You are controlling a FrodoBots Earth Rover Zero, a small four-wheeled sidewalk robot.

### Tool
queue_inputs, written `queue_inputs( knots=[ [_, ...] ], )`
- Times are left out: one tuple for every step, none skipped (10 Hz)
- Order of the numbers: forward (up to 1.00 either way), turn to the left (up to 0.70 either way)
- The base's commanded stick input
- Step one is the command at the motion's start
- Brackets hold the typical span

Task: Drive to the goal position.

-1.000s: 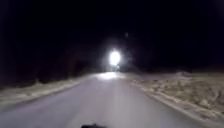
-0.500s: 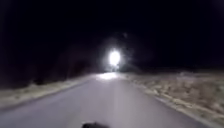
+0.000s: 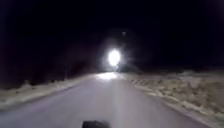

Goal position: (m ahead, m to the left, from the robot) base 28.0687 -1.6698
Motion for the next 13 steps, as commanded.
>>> queue_inputs(
  knots=[
    [0.85,0.0],
    [0.85,0.0],
    [0.85,0.0],
    [0.85,0.0],
    [0.85,0.0],
    [0.85,0.0],
    [0.85,0.0],
    [0.85,0.0],
    [0.85,0.0],
    [0.85,0.0],
    [0.85,0.0],
    [0.85,0.0],
    [0.85,0.0]
  ],
)
